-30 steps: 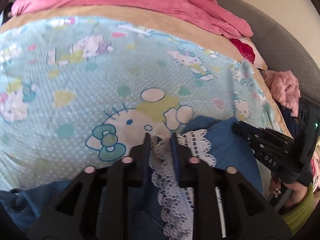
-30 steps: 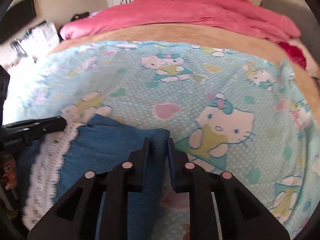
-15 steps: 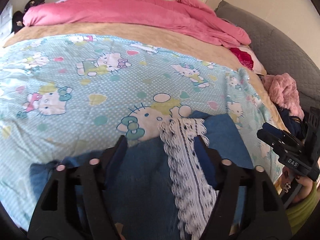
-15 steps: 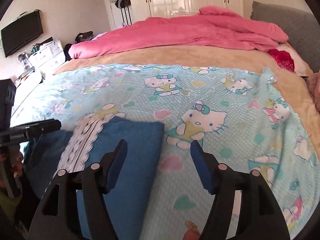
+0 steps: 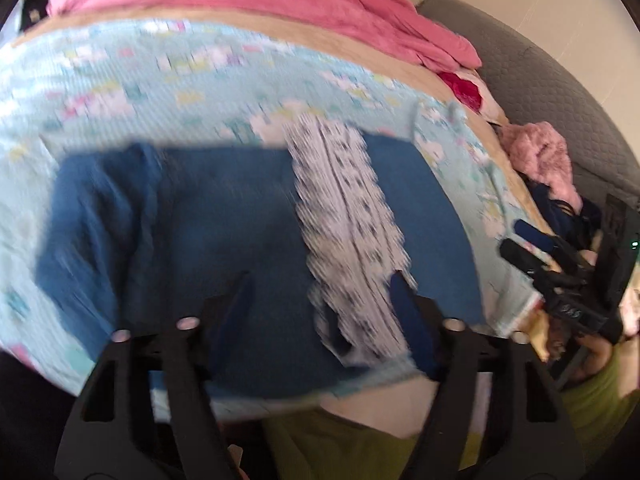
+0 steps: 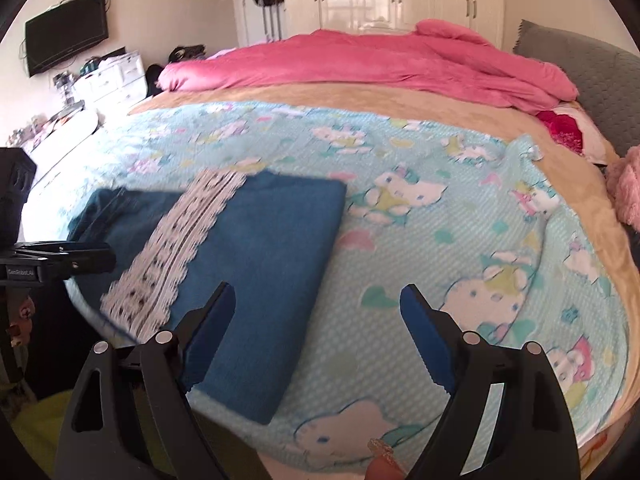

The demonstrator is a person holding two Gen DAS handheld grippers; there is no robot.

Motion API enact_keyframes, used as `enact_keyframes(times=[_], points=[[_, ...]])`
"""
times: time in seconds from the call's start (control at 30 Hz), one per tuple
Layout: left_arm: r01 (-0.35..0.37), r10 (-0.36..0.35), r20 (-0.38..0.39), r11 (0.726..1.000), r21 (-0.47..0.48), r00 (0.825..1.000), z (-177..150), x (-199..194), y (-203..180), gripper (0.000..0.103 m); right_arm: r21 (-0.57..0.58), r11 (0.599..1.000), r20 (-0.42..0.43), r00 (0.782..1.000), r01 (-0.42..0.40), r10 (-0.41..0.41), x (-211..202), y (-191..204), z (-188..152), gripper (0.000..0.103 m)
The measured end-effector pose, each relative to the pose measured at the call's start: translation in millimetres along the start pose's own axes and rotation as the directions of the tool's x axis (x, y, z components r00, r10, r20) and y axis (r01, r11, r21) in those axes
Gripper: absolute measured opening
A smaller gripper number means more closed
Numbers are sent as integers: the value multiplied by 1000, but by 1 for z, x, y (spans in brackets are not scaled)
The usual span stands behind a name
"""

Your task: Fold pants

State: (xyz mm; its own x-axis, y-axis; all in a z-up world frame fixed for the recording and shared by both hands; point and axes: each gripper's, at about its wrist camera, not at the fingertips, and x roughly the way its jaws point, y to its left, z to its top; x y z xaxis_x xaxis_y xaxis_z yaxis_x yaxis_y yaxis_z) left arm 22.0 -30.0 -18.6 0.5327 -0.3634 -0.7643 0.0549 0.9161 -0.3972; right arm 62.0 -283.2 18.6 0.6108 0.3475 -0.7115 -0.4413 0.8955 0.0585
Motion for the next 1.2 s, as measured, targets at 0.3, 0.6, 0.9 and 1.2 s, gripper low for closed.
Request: enact_keyframes(times=[0.3,0.6,0.9,1.2], points=[[-14,18,-84,999,45,996,-17,29,-25,9,-10,999,-33,999,-37,36,10,16,-14,84],[-117,128,-64,981,158,990,-29,24,-29,16,-82,995,-34,998,-54,51,17,40,-14,83],[-108,120,-57,979,172,991,-28,22,-30,36,-63,998,-150,988,19,-28,43,32,-28,80],[-125,132,-27,976,180,991,-25,12,-33,50,-62,998,-125,991,29,-37,31,32,-22,80]])
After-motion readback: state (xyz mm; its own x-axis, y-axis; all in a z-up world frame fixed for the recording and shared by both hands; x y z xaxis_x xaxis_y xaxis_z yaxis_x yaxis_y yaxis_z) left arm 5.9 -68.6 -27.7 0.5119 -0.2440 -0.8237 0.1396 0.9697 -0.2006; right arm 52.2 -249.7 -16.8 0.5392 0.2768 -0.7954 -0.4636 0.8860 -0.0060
